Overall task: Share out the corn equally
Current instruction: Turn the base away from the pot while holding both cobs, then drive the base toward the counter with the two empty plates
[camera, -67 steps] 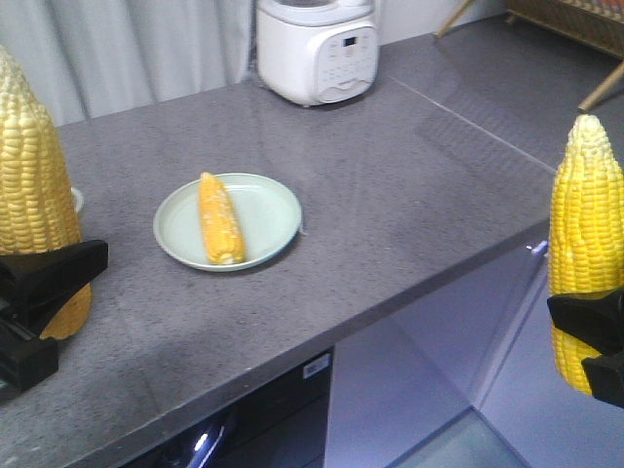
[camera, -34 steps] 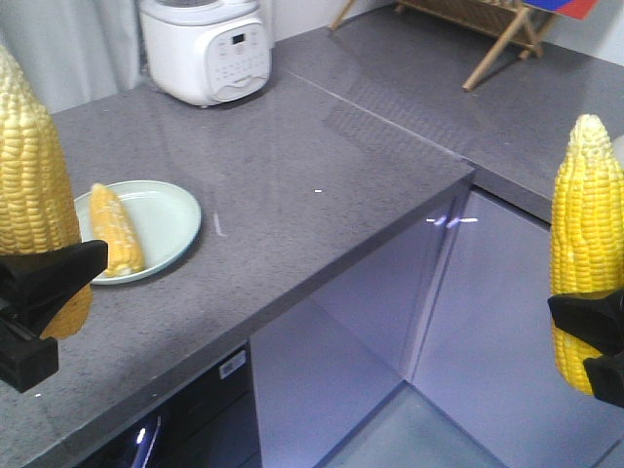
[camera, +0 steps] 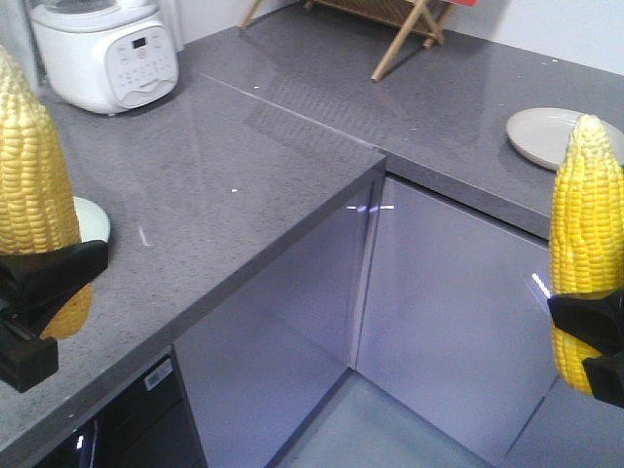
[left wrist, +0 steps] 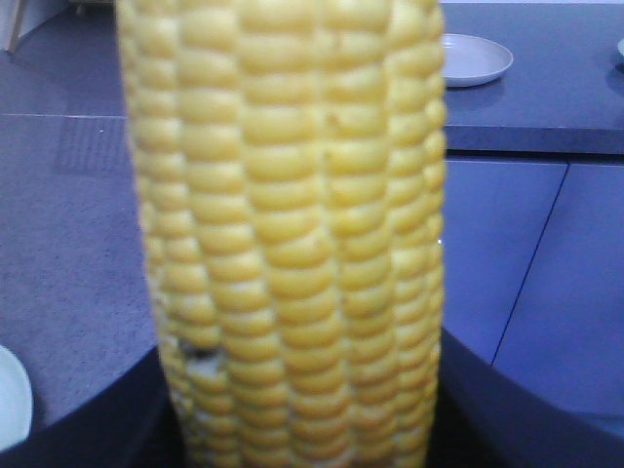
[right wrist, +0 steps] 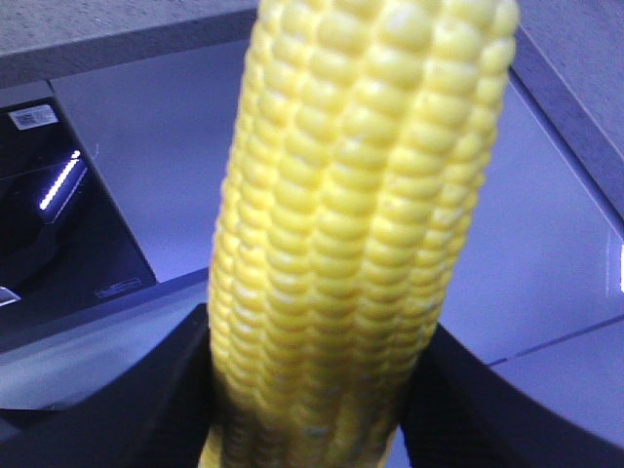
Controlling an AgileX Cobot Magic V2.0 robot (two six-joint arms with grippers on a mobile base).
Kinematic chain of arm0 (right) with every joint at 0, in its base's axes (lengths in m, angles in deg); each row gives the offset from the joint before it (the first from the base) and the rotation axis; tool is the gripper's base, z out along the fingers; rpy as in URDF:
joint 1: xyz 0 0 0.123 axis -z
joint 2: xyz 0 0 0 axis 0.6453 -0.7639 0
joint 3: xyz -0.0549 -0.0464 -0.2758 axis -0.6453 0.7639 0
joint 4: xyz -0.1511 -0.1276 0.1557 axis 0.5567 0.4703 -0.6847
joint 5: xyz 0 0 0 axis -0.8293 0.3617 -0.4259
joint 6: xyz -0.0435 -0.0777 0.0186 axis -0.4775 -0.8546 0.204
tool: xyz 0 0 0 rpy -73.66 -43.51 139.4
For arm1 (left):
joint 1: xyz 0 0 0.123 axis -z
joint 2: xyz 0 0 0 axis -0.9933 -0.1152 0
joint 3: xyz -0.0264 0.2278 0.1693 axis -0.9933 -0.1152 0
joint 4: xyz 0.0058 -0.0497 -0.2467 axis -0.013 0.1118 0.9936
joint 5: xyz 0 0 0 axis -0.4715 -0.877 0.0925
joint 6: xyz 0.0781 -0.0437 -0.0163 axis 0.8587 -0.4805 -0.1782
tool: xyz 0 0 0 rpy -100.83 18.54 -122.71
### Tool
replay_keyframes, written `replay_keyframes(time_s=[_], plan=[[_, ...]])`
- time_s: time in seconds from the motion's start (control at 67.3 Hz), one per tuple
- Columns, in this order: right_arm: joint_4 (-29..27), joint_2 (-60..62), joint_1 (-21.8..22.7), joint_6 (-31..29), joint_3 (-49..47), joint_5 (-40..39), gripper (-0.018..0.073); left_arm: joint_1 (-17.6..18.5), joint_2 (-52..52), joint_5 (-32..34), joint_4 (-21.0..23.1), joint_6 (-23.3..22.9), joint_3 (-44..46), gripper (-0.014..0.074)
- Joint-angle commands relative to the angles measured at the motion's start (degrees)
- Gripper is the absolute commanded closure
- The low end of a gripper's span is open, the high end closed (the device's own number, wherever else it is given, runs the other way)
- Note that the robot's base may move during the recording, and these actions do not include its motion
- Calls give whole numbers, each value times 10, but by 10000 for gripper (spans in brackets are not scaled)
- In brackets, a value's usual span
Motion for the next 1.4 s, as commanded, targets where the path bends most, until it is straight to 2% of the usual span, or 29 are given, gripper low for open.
replay_keyframes(time_s=[0.0, 1.382], plan=[[8, 4, 1, -5, -14, -35, 376, 2, 3, 43, 5, -3, 14, 333], [8, 4, 1, -5, -14, -35, 376, 2, 3, 43, 5, -3, 14, 333]])
